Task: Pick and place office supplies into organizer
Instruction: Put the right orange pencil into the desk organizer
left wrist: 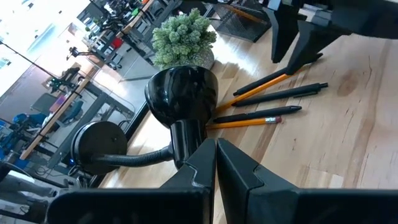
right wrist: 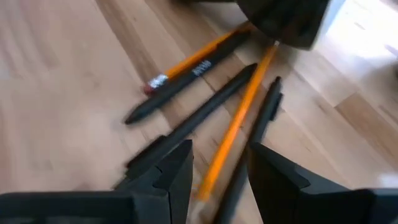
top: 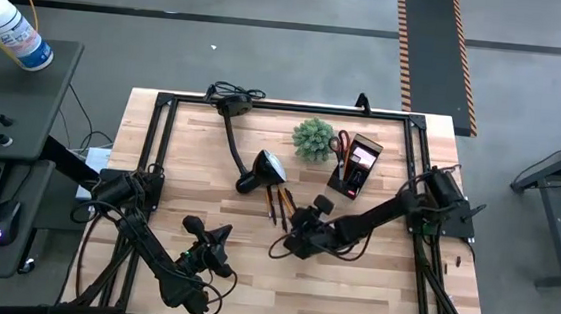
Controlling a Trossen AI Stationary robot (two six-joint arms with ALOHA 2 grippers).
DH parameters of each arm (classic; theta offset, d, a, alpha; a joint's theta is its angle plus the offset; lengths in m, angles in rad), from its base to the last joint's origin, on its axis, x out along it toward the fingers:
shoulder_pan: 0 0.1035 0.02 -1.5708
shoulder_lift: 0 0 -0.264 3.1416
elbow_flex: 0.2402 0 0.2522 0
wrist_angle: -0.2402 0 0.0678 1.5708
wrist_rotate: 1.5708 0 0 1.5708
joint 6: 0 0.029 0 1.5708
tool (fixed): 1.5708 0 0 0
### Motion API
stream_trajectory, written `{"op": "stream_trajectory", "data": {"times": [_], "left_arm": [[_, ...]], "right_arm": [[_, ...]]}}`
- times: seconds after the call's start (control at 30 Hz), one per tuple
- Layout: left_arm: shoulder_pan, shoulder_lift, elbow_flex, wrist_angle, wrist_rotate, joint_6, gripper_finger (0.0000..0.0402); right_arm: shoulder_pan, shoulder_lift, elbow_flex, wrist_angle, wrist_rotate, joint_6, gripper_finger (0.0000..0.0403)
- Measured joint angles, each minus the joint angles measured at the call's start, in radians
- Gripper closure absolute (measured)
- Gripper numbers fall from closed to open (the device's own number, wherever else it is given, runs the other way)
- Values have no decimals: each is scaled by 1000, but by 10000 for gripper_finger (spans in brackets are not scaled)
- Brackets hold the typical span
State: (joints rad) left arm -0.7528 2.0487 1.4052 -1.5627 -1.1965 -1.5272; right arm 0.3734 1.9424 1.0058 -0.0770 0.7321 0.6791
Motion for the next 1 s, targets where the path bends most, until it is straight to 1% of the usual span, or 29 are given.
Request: {"op": "stream_trajectory", "data": {"times": [0.23, 0.43, 0.5, 0.67, 0.77, 0.83, 0.87, 1.0], "left_arm": [[0, 0, 0, 1, 1, 0, 396], [0, 0, 0, 1, 0, 0, 396], [0, 0, 0, 1, 0, 0, 396], [0, 0, 0, 2, 0, 0, 396], [0, 0, 0, 2, 0, 0, 396], [0, 0, 0, 2, 0, 0, 396], [0, 0, 0, 1, 0, 0, 396], [0, 0, 0, 1, 0, 0, 396]], "right_arm": [[-13, 1, -38, 19, -28, 20, 263], [-15, 1, -40, 25, -34, 13, 264], [-20, 1, -40, 22, -51, 11, 268], [-40, 25, -37, 30, -86, 2, 302], [-40, 35, -36, 37, -83, 2, 340], [-36, 34, -36, 41, -82, -7, 374], [-32, 32, -36, 41, -77, -18, 384], [-18, 25, -25, -10, -76, -6, 382]]}}
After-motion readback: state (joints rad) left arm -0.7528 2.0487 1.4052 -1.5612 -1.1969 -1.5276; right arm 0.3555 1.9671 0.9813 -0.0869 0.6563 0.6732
